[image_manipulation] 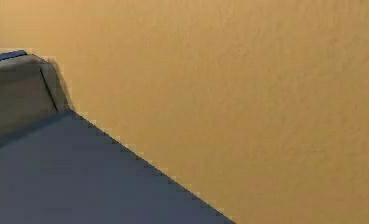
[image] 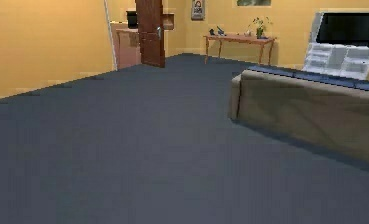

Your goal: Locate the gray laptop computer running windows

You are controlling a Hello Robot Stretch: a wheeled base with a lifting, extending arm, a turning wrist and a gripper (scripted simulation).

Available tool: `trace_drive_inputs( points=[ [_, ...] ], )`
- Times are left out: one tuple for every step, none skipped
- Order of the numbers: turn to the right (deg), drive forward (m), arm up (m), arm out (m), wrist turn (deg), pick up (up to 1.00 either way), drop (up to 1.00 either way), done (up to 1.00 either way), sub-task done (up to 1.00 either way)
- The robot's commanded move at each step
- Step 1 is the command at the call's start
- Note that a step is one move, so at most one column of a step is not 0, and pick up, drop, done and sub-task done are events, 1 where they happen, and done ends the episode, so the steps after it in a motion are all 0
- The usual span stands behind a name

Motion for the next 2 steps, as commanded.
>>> trace_drive_inputs(
  points=[
    [0.0,1.0,0.0,0.0,0.0,0.0,0.0,0.0,0.0],
    [0.0,1.0,0.0,0.0,0.0,0.0,0.0,0.0,0.0]
  ],
)
